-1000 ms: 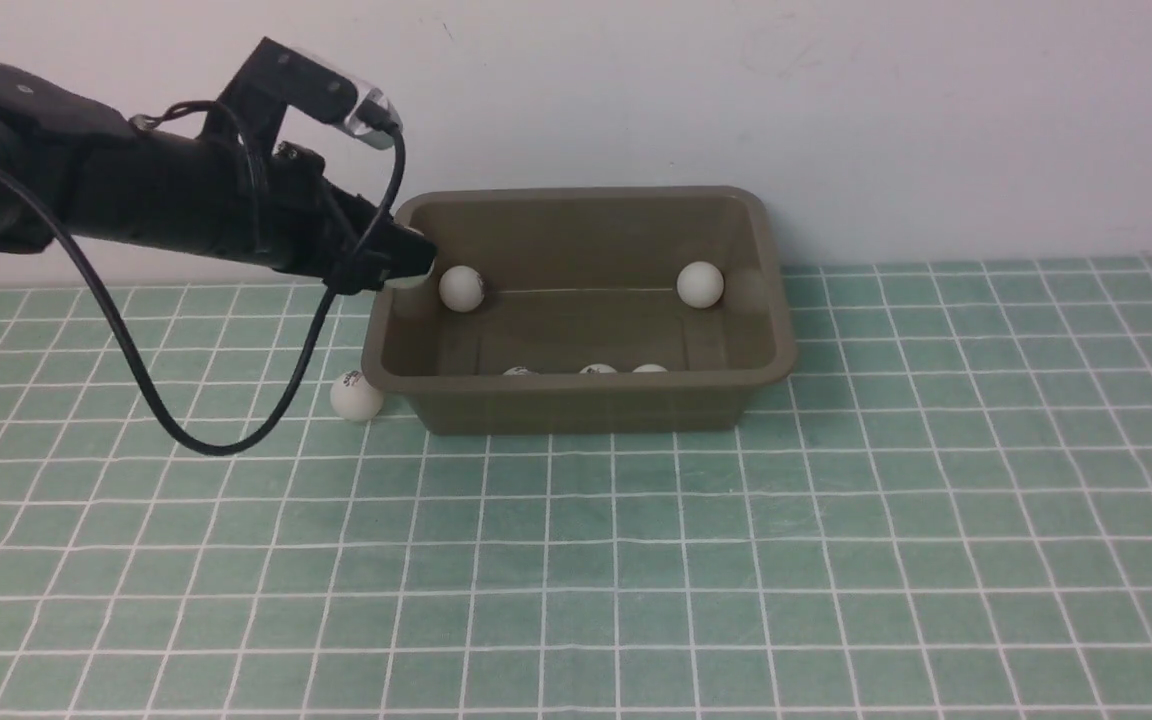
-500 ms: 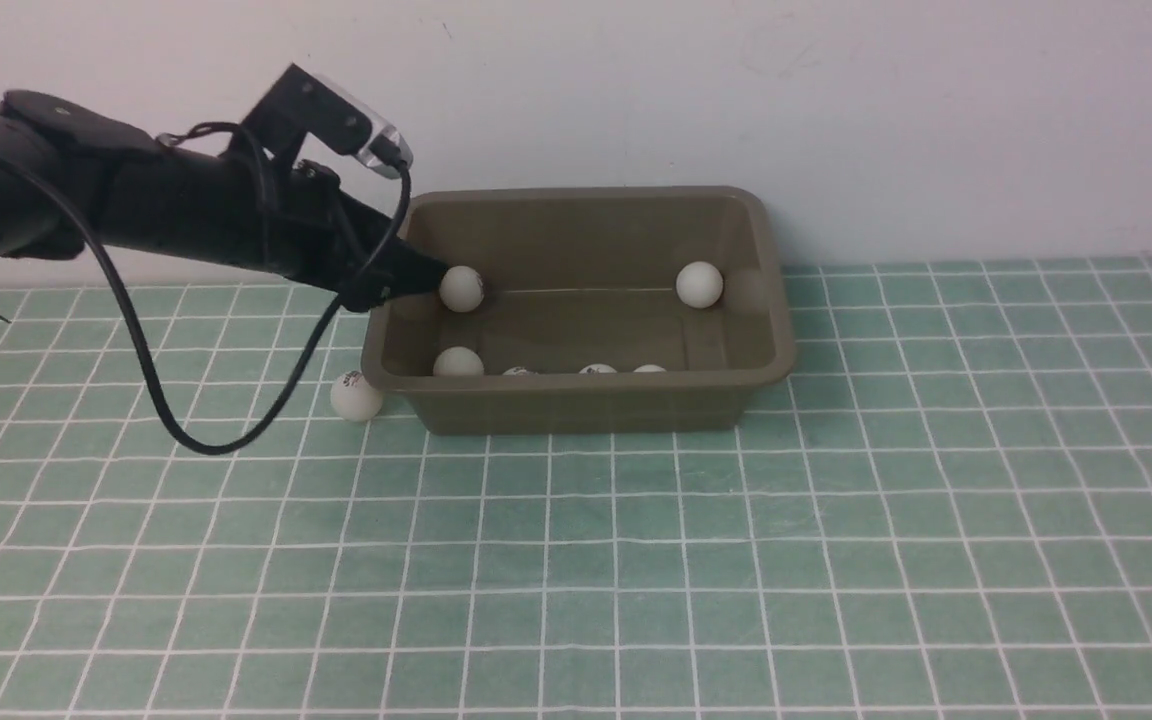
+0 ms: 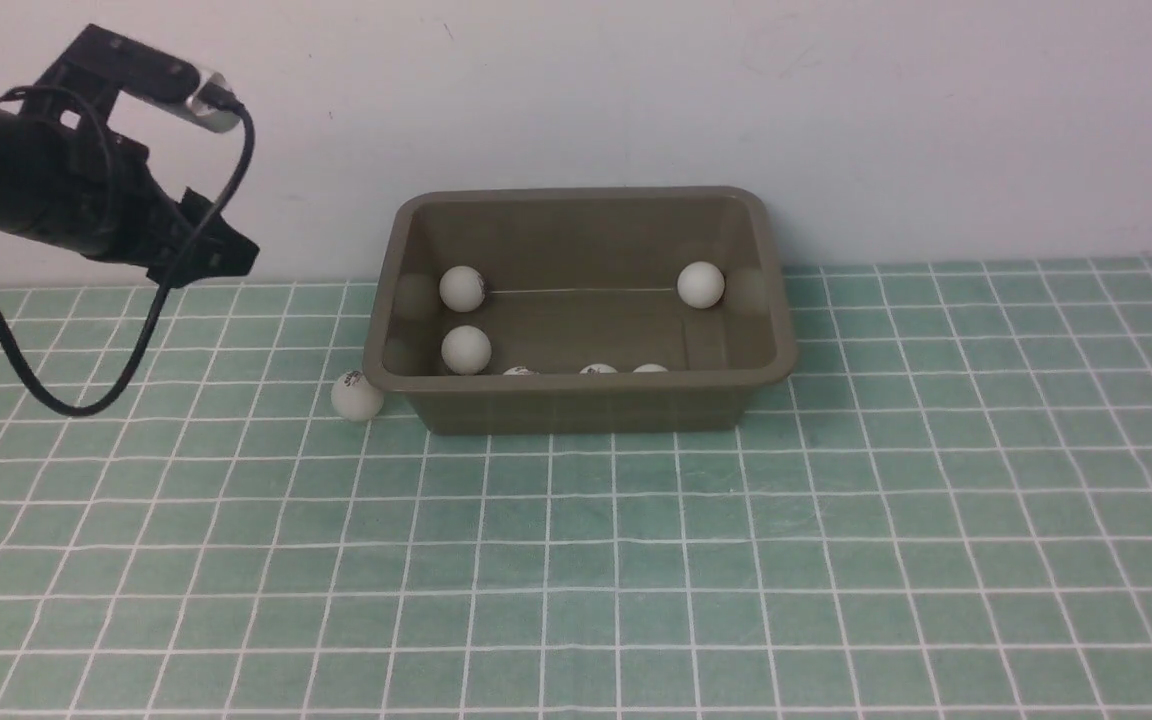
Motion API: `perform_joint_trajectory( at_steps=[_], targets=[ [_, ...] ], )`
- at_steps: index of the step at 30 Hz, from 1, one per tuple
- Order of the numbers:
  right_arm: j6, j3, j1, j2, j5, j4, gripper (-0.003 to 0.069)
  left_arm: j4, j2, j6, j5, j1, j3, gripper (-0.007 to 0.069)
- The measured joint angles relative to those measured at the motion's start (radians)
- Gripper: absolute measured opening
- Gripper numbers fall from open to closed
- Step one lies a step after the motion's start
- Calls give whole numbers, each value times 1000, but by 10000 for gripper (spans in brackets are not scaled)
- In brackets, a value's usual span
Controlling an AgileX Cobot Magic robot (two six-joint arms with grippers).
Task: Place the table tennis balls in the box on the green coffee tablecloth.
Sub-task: 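Reach for and grasp a ping pong ball on the table beside the basket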
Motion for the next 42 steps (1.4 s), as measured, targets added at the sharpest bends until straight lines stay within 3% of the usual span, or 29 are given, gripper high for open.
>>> perform_joint_trajectory(
  at_steps=[6, 10, 16, 34, 42],
  targets=[
    [0, 0, 0, 0, 6, 7, 461, -57, 112, 404, 30, -5, 0, 436],
    [-5, 0, 0, 0, 9, 7, 461, -113, 143, 504, 39, -6, 0, 436],
    [-7, 0, 0, 0, 12, 7, 461, -194, 186, 566, 42, -6, 0, 436],
    [-12, 0, 0, 0, 20, 7, 461, -297, 252, 541, 89, -6, -1, 482],
    [-12, 0, 0, 0, 21, 7, 461, -376, 302, 608, 92, -6, -3, 482]
  ],
)
